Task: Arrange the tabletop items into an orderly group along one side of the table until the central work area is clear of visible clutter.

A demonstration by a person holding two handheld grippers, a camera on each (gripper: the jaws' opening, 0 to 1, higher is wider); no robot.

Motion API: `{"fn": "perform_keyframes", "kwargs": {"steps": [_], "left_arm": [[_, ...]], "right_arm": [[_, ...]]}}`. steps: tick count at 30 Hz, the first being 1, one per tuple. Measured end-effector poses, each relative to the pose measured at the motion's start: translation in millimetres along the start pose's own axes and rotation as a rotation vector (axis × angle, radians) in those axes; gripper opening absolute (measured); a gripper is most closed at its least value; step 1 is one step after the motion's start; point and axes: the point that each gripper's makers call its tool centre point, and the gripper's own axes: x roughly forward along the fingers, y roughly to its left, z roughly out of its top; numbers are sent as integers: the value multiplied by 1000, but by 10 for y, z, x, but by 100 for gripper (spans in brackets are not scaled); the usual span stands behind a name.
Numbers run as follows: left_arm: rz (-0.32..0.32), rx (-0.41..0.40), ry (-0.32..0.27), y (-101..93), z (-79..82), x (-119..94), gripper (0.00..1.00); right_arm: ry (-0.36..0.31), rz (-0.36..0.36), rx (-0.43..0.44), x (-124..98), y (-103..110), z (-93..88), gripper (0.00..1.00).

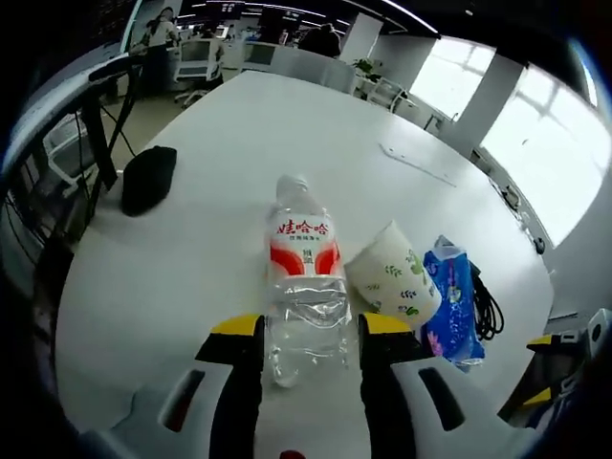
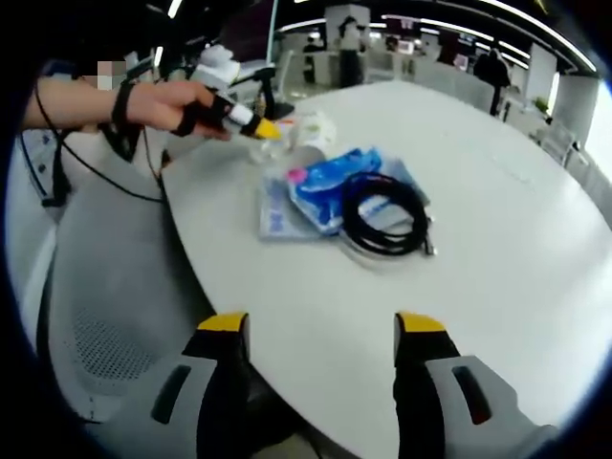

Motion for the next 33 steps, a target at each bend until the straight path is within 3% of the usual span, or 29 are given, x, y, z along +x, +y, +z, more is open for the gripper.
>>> {"fn": "perform_keyframes", "kwargs": {"steps": [16,33], "left_arm": [[15,42,6,-10,-23,-52,36],[29,66,25,45,-315,-316,36]], "right_arm": [[-4,-4,-7,-16,-15,-18,60],[-8,8,-3,-5,20,-41,60]]}}
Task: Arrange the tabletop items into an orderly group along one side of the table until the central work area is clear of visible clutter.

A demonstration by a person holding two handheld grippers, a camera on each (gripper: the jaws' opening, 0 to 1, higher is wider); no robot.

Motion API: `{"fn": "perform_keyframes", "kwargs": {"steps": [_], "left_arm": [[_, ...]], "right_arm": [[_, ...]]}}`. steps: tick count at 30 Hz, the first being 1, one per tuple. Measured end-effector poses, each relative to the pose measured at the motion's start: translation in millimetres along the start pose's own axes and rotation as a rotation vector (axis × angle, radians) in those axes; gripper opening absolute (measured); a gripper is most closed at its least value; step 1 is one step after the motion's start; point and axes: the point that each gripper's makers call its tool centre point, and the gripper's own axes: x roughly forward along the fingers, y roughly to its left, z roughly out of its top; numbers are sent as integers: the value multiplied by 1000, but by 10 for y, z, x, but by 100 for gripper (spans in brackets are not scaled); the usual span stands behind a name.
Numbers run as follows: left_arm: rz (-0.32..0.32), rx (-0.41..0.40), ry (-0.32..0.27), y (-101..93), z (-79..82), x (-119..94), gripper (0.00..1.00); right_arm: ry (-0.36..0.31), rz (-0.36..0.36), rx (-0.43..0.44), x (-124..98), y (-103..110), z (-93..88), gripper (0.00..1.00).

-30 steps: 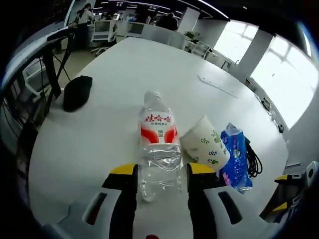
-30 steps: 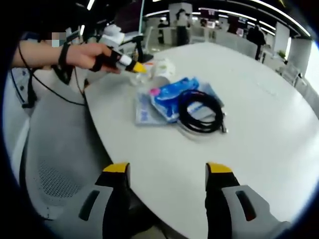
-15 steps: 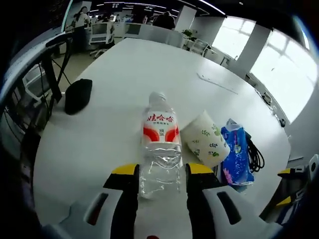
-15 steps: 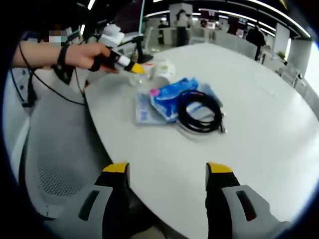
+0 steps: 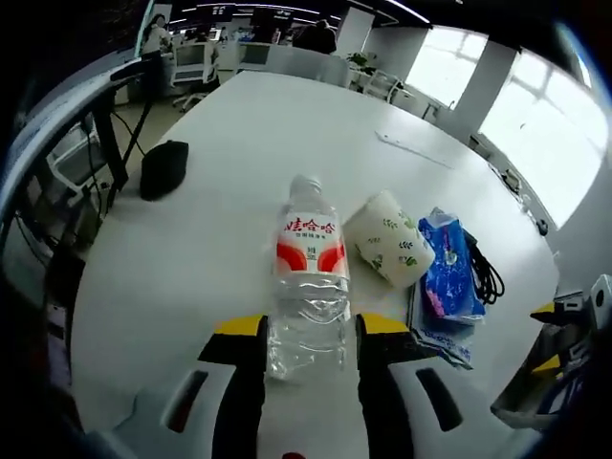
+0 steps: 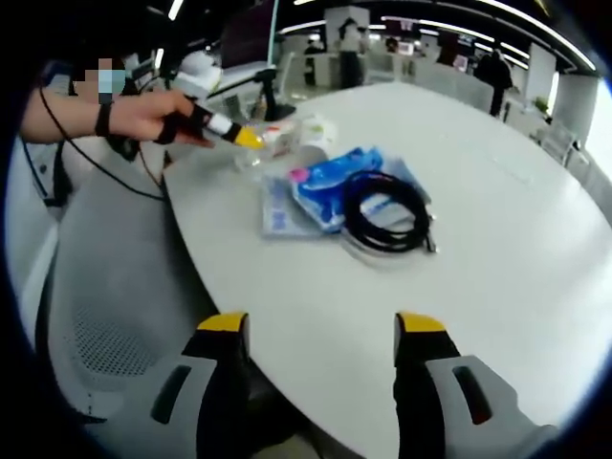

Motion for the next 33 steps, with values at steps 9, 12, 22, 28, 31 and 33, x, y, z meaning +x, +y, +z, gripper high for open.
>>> {"fn": "perform_keyframes", "kwargs": {"steps": [9,12,22,28,31,33], "left_arm": [[3,-27,11,-2,-211,-157,36],[4,-19,21,-13,-287,-210,36],[13,-34,49,-8,-465,-347,36],[3,-47,57,-19,-556,-419,36],[-6,-52,62,-21,-560,-419,37],[-15,-46,61,-32,-557,-422,38]], "right_arm": [[-1,4,-3,7,5,-3,60],[-5,3,0,6,2,-2,60],[-5,7,2,8,32,-20,60],[-5,3,2,-5,24,-28,60],[-5,3,-1,-8,30,-22,59],[-5,1,-2,-7,30,-21,59]]}}
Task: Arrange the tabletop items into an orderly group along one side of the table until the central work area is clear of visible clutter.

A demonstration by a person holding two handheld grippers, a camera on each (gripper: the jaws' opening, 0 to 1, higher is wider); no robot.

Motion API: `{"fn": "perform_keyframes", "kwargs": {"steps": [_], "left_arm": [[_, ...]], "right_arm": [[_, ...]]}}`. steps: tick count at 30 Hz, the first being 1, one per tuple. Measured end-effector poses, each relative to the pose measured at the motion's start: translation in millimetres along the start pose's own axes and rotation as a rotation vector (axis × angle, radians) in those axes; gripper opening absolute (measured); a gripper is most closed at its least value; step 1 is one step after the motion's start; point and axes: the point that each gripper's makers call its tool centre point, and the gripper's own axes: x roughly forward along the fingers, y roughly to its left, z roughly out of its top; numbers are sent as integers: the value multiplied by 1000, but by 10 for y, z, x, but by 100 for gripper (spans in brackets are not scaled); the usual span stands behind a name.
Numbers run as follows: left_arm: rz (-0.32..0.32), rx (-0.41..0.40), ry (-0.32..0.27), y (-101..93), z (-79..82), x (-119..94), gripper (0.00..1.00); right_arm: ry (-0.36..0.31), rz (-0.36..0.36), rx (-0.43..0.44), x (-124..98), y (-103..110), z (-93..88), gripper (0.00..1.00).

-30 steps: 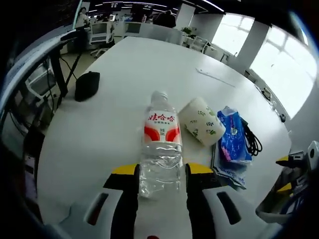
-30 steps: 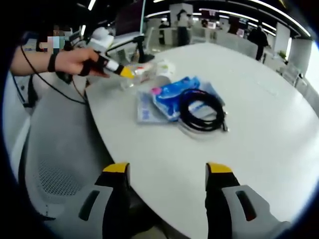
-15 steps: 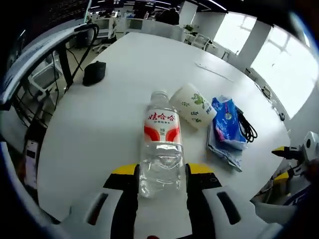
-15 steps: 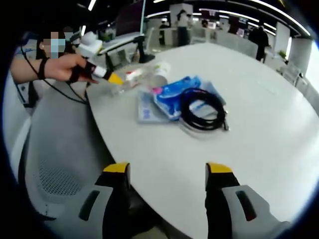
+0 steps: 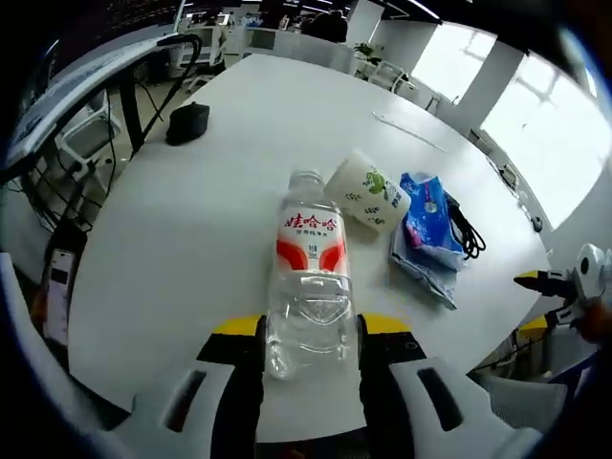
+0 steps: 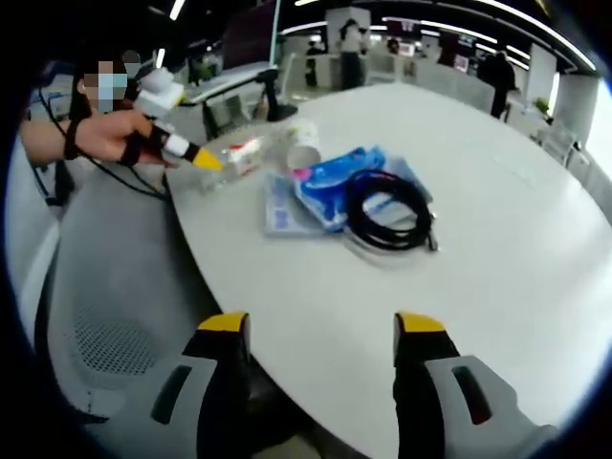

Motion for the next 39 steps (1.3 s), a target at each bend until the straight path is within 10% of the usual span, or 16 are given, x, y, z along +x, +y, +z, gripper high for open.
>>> {"fn": "perform_keyframes", "kwargs": {"steps": [21,39], "left_arm": [[-3,46,-3,-5,418,234,45],[19,66,106,-34,440,545,44]], "right_arm": [[-11,-14,18,-33,29,-14,59],[-4,-20,32,-39,-30,-71,58]]}}
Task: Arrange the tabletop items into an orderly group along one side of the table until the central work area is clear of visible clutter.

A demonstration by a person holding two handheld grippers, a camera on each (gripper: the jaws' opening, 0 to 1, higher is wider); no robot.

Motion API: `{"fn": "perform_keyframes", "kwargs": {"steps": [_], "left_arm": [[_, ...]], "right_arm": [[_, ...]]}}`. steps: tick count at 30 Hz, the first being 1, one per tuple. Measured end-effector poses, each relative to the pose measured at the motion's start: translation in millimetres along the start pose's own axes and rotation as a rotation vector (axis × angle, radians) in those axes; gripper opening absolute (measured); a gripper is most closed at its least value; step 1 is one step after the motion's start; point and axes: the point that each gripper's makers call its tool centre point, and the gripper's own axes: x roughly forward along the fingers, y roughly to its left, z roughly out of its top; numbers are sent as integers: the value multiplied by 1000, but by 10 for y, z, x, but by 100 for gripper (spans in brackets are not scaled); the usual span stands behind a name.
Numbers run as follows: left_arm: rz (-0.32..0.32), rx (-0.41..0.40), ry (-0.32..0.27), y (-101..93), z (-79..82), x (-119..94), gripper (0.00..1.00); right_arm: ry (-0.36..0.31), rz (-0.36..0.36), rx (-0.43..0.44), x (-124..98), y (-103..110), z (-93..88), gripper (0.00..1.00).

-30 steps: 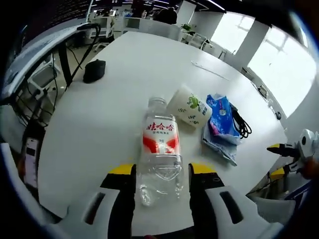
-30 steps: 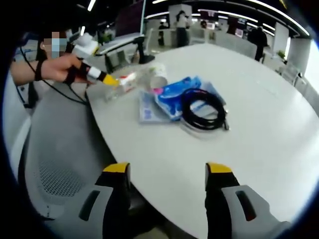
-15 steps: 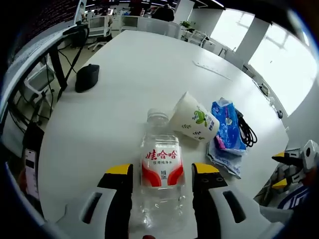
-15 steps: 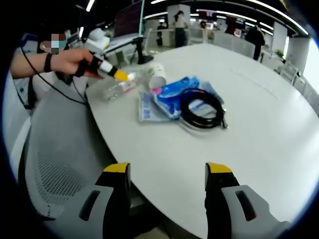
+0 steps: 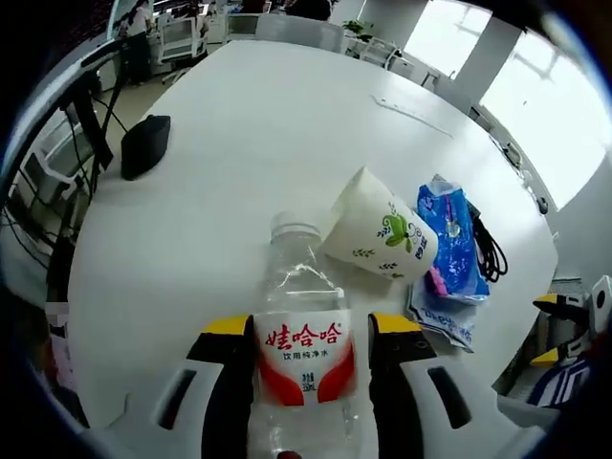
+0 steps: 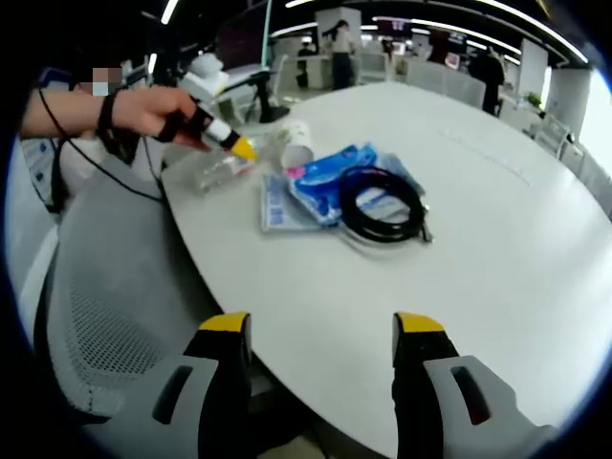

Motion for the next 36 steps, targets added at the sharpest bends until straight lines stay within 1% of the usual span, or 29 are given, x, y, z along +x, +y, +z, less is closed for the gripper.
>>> {"fn": "perform_keyframes", "kwargs": {"steps": [1,3,6,10,12,16,19,28,33,36], "left_arm": [[5,1,1,14,-5,-2,41],[-3,-21,1,28,-13,3,42],[-2,-26,-11,32,-1,-4,41],[-6,-31,-32,26,12,-32,40],[-6,-43,-53,34,47,-49,40],[-3,-47,-91,44,127,-120,40],[4,-44,-114,51,155,-179,40],[19,-12,-163,45,162,-328,39],[22,-13,-183,26,176,-410,39],[24,-11,-215,-3,206,-486,39]], "right_arm": [[0,-1,2,0,-7,-5,58],[-1,-2,6,-1,-13,-7,58],[0,-2,6,-1,-17,-9,58],[0,-4,9,-3,-26,-11,58],[0,-4,9,-3,-34,-11,58],[0,-5,9,-2,-38,-6,58],[-2,-5,12,0,-35,-4,58],[-3,-5,18,1,-29,-26,58],[-3,-4,21,-1,-27,-35,58],[-1,-3,21,-2,-26,-38,58]]}}
